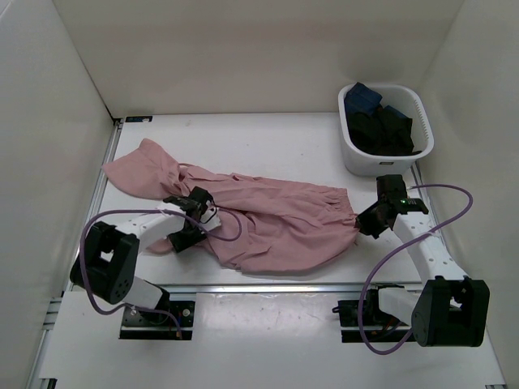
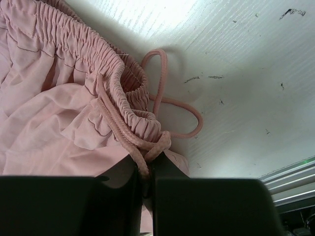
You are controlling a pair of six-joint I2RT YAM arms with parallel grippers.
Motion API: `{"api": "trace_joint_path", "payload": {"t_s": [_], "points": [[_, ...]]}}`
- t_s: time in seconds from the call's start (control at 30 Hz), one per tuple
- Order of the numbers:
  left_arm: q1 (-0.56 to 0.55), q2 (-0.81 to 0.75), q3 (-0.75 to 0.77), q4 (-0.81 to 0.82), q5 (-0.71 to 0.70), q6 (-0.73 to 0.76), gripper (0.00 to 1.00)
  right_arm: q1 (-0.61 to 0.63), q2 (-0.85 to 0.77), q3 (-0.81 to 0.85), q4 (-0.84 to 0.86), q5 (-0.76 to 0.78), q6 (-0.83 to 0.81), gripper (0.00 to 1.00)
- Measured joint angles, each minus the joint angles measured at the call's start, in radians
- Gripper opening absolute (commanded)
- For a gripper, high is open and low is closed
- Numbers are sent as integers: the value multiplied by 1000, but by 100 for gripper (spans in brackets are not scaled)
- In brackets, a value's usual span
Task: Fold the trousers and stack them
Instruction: Flatten the trousers out
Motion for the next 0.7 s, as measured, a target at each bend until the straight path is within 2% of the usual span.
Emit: {"api": "trace_joint_path", "payload": {"t_s": [0.33, 0.43, 0.7], "points": [[0, 20, 12, 45, -13, -44, 59, 0, 0, 0, 0, 0, 0, 0], [0, 22, 24, 31, -3, -56, 68, 0, 2, 0, 0, 0, -2, 0], [0, 11, 149, -13, 58, -81, 67, 0, 9, 0, 0, 1, -5, 0]]}}
